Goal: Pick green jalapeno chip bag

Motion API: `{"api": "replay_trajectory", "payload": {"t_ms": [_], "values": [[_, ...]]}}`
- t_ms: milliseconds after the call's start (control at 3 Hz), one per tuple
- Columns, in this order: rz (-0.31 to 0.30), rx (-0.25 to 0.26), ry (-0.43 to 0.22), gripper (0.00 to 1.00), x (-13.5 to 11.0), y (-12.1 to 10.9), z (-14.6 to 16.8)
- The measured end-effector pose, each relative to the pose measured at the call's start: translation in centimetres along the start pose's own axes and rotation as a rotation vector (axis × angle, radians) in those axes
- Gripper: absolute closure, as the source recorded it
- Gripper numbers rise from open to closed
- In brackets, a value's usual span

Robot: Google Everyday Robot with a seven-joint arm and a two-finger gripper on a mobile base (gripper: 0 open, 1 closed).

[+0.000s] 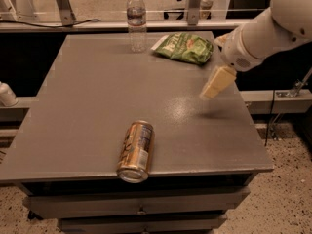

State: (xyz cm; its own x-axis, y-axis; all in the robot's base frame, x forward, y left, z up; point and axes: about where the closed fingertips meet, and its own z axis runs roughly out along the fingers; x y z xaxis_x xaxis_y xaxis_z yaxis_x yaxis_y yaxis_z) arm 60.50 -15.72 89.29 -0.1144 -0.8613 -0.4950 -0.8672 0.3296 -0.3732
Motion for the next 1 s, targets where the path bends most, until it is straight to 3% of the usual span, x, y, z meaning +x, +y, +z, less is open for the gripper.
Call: {"api": "replay_trajectory", "payload": {"t_ms": [667,1000], "values": [[0.13,0.09,-0.121,0.0,-1.1,-9.7,6.0],[0.201,0.101,-0.148,0.0,-1.0,-12.8,8.4]]}}
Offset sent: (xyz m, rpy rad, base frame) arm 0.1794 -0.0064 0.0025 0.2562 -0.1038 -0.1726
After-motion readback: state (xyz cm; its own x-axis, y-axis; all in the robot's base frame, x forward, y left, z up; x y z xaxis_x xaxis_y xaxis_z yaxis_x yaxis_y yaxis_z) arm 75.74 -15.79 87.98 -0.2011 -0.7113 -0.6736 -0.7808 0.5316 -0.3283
